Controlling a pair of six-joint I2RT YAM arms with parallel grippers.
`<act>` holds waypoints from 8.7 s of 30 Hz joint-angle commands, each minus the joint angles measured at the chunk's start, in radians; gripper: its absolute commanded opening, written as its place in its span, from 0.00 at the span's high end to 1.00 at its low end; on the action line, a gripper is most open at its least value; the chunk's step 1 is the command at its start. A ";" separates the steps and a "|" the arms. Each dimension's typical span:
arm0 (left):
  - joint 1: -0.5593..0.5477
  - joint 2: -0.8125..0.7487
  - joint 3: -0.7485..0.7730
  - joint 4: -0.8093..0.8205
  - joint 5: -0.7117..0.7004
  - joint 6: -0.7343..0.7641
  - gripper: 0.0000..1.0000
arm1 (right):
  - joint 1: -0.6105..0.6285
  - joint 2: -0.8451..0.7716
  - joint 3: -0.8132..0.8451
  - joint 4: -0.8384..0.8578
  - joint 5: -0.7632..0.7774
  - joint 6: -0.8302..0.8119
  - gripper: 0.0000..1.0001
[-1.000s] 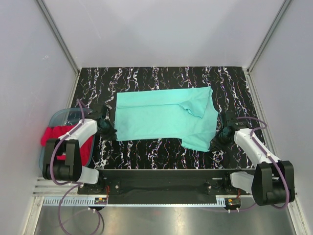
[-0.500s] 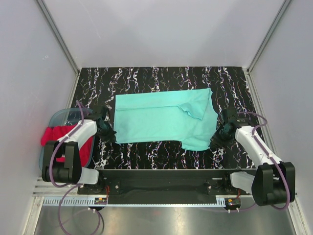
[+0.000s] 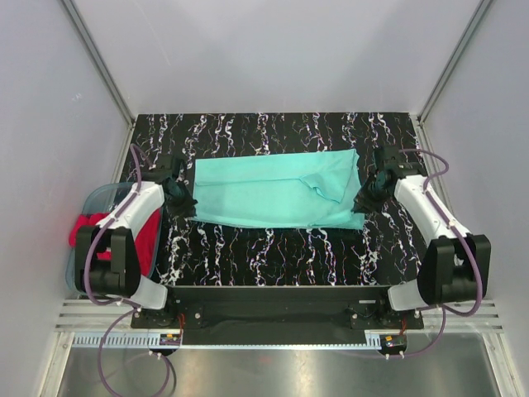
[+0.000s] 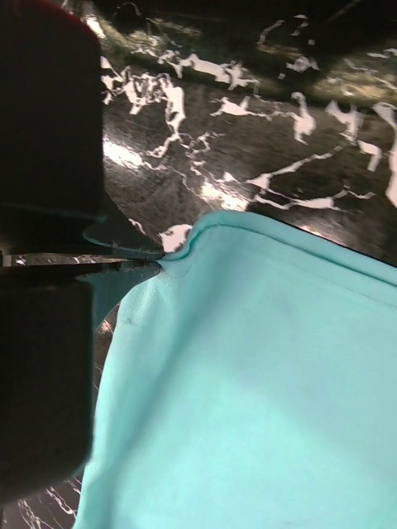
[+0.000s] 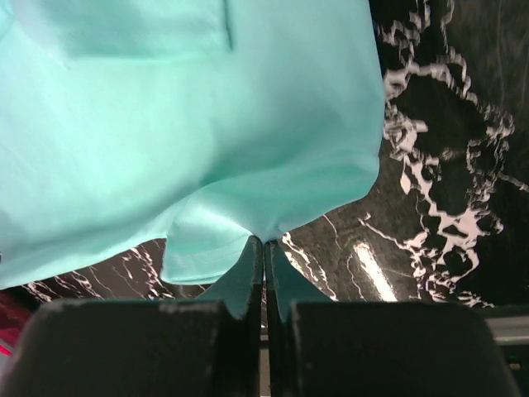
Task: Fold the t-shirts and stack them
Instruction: Fold the tshirt
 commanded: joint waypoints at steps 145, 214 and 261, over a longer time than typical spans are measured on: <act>0.107 0.581 0.423 0.185 0.457 -0.006 0.74 | 0.067 0.877 0.621 0.680 -0.844 0.228 0.85; -0.123 0.184 0.327 -0.011 0.363 0.239 0.35 | 0.071 0.592 0.532 0.119 0.085 0.087 0.00; -0.329 0.773 0.815 -0.284 0.032 0.453 0.09 | 0.097 0.431 0.901 -0.119 0.248 -0.264 0.00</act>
